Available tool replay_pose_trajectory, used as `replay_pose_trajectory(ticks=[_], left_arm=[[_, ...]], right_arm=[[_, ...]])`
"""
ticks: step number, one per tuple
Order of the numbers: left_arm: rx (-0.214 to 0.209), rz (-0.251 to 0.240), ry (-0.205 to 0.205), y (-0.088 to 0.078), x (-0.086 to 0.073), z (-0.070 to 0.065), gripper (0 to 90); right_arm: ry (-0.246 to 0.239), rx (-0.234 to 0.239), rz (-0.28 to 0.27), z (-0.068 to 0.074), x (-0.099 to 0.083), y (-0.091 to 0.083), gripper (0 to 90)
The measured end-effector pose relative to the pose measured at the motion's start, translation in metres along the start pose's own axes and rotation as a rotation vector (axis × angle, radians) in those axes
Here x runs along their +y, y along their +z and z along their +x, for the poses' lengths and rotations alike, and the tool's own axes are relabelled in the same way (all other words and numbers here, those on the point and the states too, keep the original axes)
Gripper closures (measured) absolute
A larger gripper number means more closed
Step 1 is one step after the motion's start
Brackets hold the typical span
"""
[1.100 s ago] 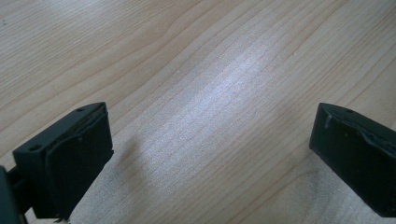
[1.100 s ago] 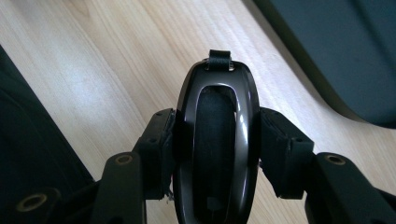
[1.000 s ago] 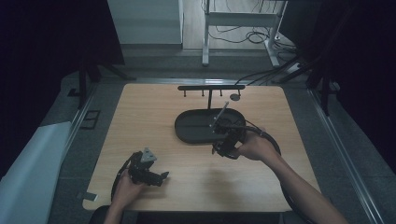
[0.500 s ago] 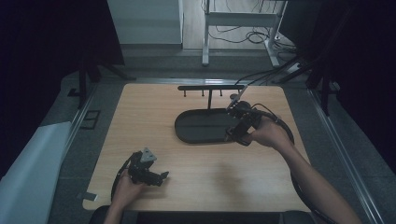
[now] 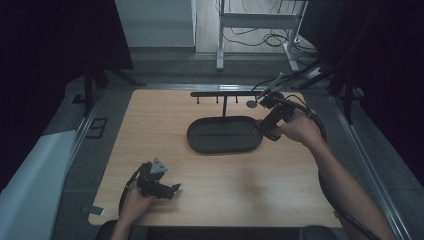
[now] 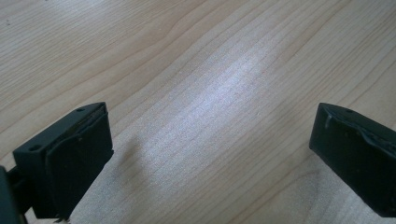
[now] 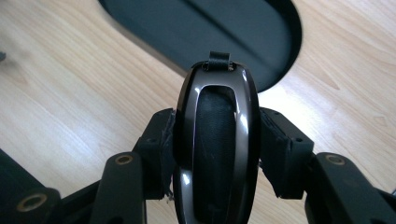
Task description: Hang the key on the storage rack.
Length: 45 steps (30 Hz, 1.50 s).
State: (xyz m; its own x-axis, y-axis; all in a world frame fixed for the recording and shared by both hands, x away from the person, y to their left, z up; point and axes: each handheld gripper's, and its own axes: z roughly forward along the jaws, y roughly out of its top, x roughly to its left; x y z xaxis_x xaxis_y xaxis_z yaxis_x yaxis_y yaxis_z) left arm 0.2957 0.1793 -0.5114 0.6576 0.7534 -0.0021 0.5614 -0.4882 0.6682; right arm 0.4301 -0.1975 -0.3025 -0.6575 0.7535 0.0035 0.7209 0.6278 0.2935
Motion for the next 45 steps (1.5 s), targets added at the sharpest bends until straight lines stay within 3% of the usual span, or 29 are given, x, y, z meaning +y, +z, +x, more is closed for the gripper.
replay_pose_trajectory(ticks=[10, 22, 45], left_arm=[[-0.001, 0.001, 0.002, 0.000, 0.000, 0.001, 0.0], [-0.001, -0.003, -0.003, -0.001, -0.001, 0.001, 0.0], [0.001, -0.004, 0.001, -0.002, -0.001, 0.002, 0.0]], right_arm=[[0.061, -0.019, -0.030, -0.017, 0.013, -0.014, 49.1], [0.112, -0.055, -0.057, -0.026, 0.037, -0.024, 49.1], [0.166, -0.093, -0.079, -0.039, 0.069, -0.029, 49.1]])
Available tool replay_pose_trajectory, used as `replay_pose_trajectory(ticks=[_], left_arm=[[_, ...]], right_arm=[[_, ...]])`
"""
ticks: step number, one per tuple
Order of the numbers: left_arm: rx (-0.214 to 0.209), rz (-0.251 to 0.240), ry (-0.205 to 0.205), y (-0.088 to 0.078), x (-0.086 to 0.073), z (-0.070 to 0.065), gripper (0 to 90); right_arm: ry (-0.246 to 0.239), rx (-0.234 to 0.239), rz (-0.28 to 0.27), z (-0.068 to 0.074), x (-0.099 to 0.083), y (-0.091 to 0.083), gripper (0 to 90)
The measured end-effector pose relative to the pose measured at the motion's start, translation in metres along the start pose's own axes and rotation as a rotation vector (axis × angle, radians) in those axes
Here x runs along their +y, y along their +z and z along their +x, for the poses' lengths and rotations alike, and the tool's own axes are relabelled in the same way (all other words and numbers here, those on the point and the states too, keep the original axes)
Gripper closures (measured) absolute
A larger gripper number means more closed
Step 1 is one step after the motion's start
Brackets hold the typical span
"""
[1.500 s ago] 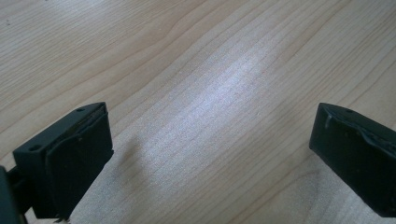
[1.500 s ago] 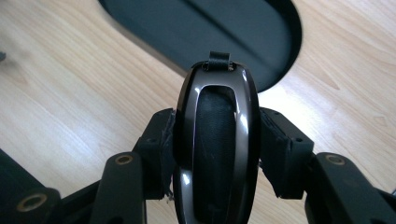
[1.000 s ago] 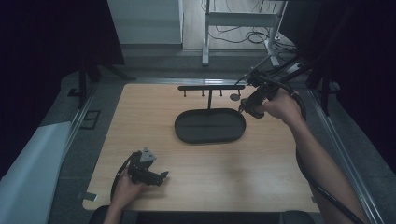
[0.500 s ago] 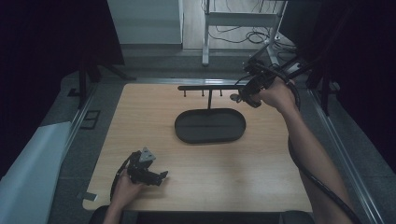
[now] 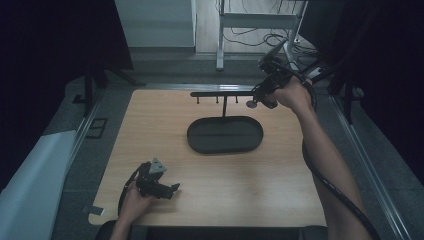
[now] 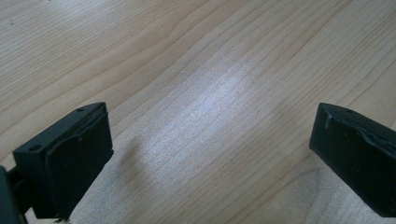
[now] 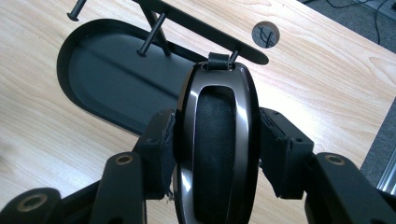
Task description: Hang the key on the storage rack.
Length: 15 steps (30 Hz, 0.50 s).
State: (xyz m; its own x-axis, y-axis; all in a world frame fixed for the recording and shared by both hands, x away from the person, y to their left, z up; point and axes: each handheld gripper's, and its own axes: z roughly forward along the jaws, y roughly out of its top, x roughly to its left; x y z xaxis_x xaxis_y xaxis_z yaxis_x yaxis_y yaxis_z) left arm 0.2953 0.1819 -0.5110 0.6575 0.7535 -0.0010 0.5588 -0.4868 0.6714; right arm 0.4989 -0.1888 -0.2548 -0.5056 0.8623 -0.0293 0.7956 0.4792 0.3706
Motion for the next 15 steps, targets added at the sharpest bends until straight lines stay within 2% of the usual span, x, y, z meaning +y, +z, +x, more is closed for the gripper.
replay_pose_trajectory(ticks=[7, 15], left_arm=[[-0.002, 0.002, 0.001, 0.000, 0.000, 0.000, 0.0], [-0.002, -0.002, -0.001, 0.000, 0.000, -0.001, 0.0]], right_arm=[[0.020, -0.030, 0.003, -0.007, 0.000, 0.002, 49.1], [0.052, -0.022, 0.007, -0.021, -0.009, 0.009, 49.0]])
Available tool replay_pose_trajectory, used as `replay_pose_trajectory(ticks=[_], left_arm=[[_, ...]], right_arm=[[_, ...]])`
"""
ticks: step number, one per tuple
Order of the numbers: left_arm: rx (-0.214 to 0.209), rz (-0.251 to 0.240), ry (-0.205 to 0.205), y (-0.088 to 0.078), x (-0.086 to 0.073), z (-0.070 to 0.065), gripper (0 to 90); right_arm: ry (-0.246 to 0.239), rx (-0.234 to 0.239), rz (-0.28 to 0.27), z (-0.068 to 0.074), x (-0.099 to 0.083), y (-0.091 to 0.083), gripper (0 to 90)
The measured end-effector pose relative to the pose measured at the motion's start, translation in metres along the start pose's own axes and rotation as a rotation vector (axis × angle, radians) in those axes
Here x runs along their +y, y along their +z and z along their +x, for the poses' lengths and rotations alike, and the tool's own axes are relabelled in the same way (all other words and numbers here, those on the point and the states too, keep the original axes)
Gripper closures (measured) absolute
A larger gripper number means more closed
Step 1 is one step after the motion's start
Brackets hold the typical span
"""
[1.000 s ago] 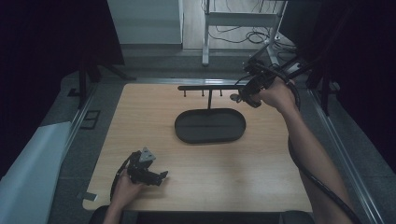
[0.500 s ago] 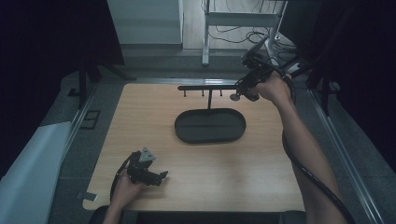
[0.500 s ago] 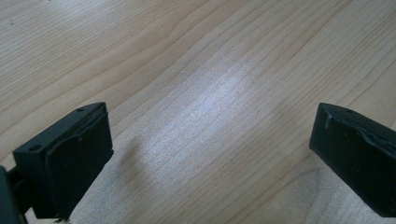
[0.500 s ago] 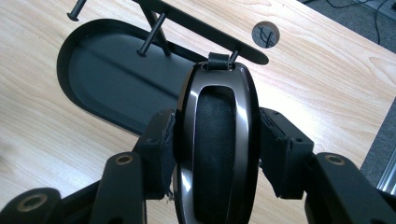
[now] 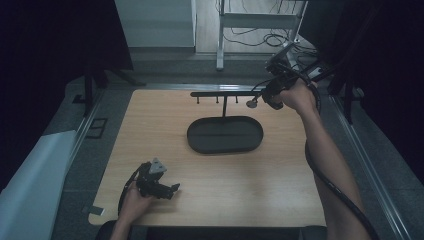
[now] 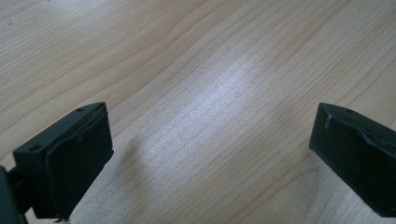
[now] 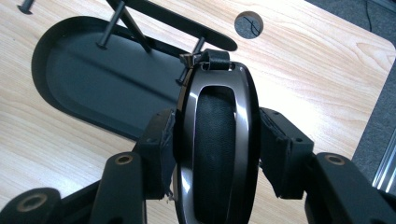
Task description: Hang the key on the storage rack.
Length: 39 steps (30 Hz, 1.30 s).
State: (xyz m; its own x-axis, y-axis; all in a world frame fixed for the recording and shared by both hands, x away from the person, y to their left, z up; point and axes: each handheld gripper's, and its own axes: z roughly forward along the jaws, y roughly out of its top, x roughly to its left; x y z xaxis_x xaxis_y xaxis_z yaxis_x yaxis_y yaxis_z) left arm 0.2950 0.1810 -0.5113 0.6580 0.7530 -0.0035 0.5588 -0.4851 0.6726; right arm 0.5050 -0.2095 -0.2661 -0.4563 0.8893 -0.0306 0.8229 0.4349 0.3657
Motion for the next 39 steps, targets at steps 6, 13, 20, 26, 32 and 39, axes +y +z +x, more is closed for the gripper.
replay_pose_trajectory(ticks=[6, 13, 20, 26, 32, 39], left_arm=[[0.006, 0.002, -0.001, -0.001, 0.000, 0.001, 0.0], [0.006, -0.002, -0.002, -0.001, 0.000, 0.001, 0.0], [0.008, -0.004, -0.003, -0.001, 0.000, 0.000, 0.0], [0.008, -0.003, -0.003, -0.001, 0.000, 0.000, 0.0], [0.008, -0.003, -0.002, -0.001, 0.000, 0.000, 0.0], [0.009, -0.004, -0.003, -0.001, 0.000, 0.000, 0.0]], right_arm=[[0.012, 0.001, 0.003, -0.007, -0.006, 0.006, 49.0], [0.025, -0.001, 0.009, -0.015, -0.013, 0.016, 49.0], [0.031, 0.000, 0.015, -0.019, -0.020, 0.029, 48.9], [0.034, 0.006, 0.017, -0.021, -0.024, 0.038, 48.9], [0.032, -0.001, 0.019, -0.022, -0.027, 0.048, 48.9], [0.033, 0.003, 0.015, -0.024, -0.032, 0.061, 48.8]])
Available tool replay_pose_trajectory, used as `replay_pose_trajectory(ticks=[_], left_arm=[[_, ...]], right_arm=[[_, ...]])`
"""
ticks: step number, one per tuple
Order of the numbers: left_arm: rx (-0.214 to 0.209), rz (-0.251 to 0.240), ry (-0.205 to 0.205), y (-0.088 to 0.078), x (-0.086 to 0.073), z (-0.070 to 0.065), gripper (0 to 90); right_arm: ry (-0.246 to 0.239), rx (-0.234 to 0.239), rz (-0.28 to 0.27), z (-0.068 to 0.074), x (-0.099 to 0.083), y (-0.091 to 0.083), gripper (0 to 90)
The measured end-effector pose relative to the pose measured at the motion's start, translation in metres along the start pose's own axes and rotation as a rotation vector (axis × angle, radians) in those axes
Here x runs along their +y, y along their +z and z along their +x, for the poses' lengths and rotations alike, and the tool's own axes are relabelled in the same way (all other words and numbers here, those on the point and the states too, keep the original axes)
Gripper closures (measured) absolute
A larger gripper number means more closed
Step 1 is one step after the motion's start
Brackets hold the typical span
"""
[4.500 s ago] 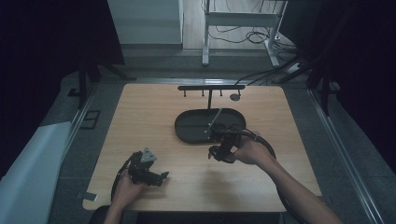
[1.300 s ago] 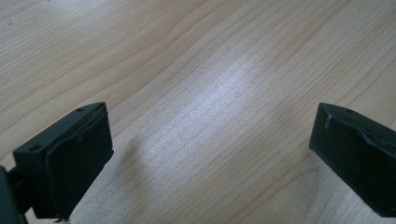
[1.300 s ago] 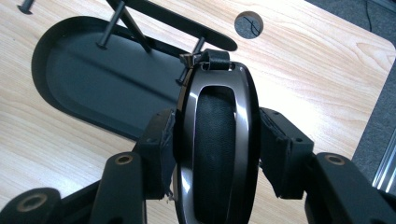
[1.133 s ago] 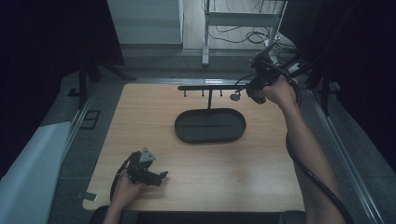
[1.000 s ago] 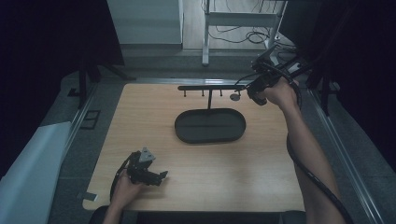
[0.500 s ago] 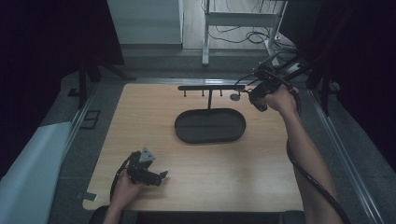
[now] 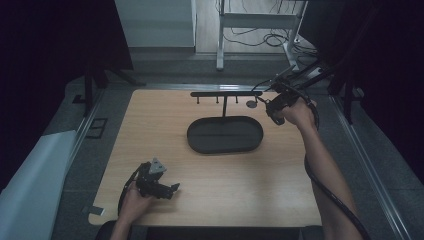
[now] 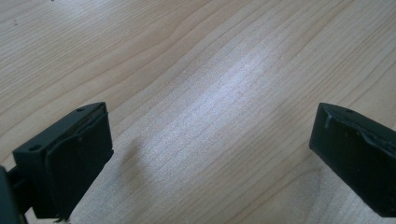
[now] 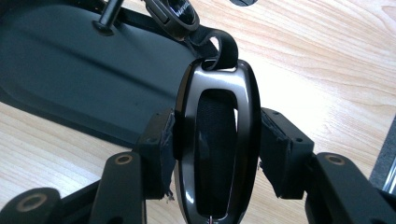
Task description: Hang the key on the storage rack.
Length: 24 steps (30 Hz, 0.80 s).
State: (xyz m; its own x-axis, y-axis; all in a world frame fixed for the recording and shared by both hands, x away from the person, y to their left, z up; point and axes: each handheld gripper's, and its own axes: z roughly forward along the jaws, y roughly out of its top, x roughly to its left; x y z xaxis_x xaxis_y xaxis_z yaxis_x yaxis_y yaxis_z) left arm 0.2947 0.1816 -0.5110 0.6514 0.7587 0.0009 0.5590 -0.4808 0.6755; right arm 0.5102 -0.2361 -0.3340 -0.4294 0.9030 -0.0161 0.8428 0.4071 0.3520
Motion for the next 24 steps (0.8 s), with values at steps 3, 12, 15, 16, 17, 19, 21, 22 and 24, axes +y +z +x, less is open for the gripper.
replay_pose_trajectory(ticks=[3, 12, 15, 16, 17, 19, 21, 22, 24], left_arm=[[0.000, 0.000, 0.000, 0.000, 0.000, 0.000, 0.0], [-0.001, -0.001, 0.001, 0.000, 0.000, 0.000, 0.0], [-0.002, -0.001, 0.005, 0.000, 0.000, -0.001, 0.0], [-0.003, -0.003, 0.005, 0.000, 0.000, -0.001, 0.0], [-0.003, -0.004, 0.005, 0.000, 0.000, -0.001, 0.0], [-0.005, -0.003, 0.005, 0.000, 0.000, -0.001, 0.0], [-0.004, -0.002, 0.007, 0.000, 0.000, -0.002, 0.0], [-0.005, -0.002, 0.007, 0.000, 0.000, -0.002, 0.0], [-0.005, -0.001, 0.010, 0.000, 0.000, -0.002, 0.0]], right_arm=[[-0.003, 0.002, -0.001, 0.001, -0.001, 0.004, 48.9], [-0.021, -0.009, -0.011, 0.005, -0.003, 0.018, 48.8], [-0.025, -0.008, -0.012, 0.007, -0.003, 0.023, 48.8], [-0.028, -0.012, -0.012, 0.007, -0.003, 0.024, 48.8], [-0.032, -0.012, -0.012, 0.008, -0.003, 0.026, 48.7], [-0.036, -0.014, -0.012, 0.009, -0.003, 0.028, 48.7], [-0.038, -0.014, -0.014, 0.011, -0.004, 0.031, 48.7], [-0.041, -0.015, -0.016, 0.012, -0.004, 0.033, 48.7], [-0.046, -0.018, -0.019, 0.014, -0.004, 0.036, 48.7]])
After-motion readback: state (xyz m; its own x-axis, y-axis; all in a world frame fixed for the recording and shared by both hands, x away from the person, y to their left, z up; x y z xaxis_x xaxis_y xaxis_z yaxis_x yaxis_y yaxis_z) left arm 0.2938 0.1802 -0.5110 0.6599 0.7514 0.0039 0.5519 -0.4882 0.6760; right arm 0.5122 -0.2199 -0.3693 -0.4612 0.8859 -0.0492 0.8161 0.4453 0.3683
